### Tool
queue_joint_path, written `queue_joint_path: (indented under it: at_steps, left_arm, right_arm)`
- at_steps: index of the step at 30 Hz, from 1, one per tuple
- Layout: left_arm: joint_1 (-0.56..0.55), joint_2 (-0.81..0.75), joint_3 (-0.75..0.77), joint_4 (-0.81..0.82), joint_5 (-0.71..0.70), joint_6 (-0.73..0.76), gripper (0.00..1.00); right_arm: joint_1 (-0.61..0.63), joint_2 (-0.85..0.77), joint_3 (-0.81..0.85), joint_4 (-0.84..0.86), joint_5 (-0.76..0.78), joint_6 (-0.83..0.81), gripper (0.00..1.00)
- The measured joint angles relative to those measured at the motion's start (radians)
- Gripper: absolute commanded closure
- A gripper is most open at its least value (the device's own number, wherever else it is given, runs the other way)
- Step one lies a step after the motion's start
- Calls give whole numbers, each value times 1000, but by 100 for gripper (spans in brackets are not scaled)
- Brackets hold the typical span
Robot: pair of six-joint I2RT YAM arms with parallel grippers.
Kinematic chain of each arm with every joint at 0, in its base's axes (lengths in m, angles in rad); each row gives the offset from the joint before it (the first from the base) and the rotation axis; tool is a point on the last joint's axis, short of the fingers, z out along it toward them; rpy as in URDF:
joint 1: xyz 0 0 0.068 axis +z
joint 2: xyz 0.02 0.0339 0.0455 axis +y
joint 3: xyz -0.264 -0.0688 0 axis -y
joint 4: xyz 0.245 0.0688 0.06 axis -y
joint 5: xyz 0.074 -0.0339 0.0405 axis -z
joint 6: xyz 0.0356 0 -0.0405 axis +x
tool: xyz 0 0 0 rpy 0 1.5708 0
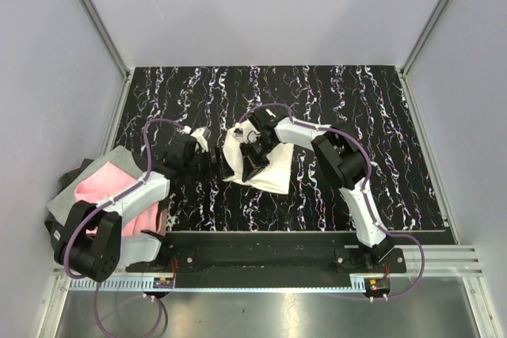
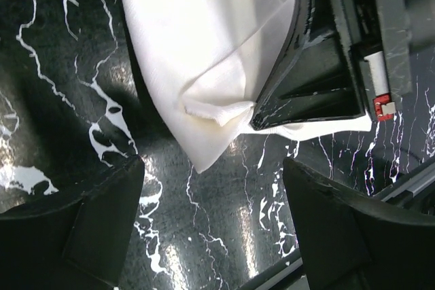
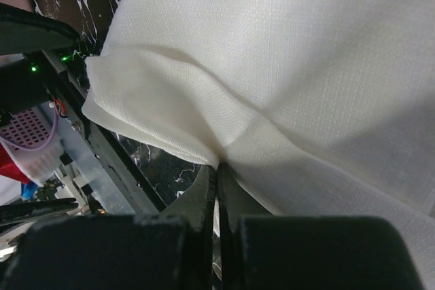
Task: Fold the napkin, place the utensils inside, and roll it up
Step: Roll the napkin with the utensil
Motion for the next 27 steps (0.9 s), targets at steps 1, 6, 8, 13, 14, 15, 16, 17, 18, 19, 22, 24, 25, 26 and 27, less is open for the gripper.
queue_joint_path:
  at_steps: [1,6,8,13,14,15,16,17,18,19,22,24,25,26,27]
  left_arm:
    - [-5,3,0,12,-3,2,17]
    - [-21,56,1,32,-25,-1,32]
    - [-23,87,2,25,-26,-13,32]
    - [-23,113,2,18,-5,-68,29]
    - [-23,113,3,22,7,-80,28]
    - [-24,113,3,28,18,-95,28]
    - [-25,113,2,35,32,-109,27]
    - [-26,113,2,43,47,-126,27]
    - [-26,113,2,56,63,-140,27]
    - [-26,114,2,72,84,-156,27]
    - [-27,134,2,129,137,-199,26]
    - [-27,155,2,159,165,-224,26]
    - [-27,165,2,173,175,-236,26]
    - [-27,172,0,189,185,-247,26]
    - [-27,178,-3,204,194,-259,26]
  right_arm:
    - [-2,5,5,-5,-7,4,100]
    - [-11,19,15,-22,-29,15,100]
    - [-13,19,16,-27,-31,19,100]
    - [-14,20,17,-28,-31,23,100]
    - [-14,21,17,-29,-31,23,100]
    - [-14,21,18,-30,-31,25,100]
    - [-14,23,19,-31,-32,26,100]
    - [-14,24,21,-33,-32,26,100]
    - [-15,26,22,-35,-33,26,100]
    - [-15,26,22,-35,-34,28,100]
    - [-15,27,22,-35,-34,30,100]
    - [-15,27,22,-35,-34,31,100]
    - [-15,27,22,-35,-34,31,100]
    - [-15,27,22,-35,-34,31,100]
    - [-16,27,22,-35,-34,31,100]
